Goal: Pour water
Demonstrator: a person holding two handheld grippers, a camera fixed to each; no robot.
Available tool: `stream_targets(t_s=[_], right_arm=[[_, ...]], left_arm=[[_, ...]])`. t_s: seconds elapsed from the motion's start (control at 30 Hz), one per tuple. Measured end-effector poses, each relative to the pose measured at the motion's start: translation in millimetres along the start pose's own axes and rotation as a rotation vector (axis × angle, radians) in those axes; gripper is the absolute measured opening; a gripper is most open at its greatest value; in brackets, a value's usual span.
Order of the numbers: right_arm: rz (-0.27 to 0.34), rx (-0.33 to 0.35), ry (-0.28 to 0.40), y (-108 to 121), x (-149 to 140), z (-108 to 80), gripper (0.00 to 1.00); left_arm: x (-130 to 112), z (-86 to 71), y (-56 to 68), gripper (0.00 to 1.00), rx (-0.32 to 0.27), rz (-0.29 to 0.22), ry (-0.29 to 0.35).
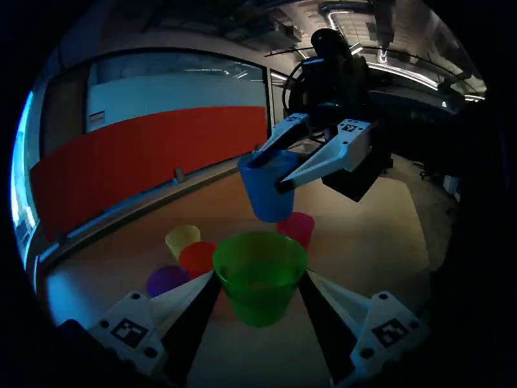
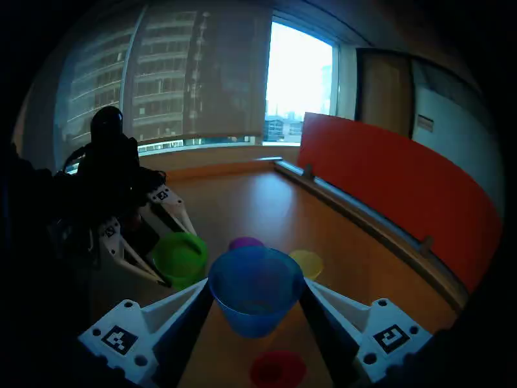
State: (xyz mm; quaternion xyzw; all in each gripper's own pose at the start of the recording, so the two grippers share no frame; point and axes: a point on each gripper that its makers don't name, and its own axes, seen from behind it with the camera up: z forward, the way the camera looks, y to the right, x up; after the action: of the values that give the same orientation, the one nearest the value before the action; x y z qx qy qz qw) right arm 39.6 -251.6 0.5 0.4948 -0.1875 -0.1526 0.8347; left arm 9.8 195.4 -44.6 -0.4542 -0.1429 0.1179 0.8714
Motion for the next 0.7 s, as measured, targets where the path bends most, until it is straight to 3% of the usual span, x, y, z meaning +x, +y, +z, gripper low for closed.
stream_targets(t_s=[0.7], right_arm=[[-0.019,0.066,-0.055,-25,-35,13.4,0.91]], left_arm=[[-38,-1.4,15.2,0.83,-0.039,0.013,-0.095]])
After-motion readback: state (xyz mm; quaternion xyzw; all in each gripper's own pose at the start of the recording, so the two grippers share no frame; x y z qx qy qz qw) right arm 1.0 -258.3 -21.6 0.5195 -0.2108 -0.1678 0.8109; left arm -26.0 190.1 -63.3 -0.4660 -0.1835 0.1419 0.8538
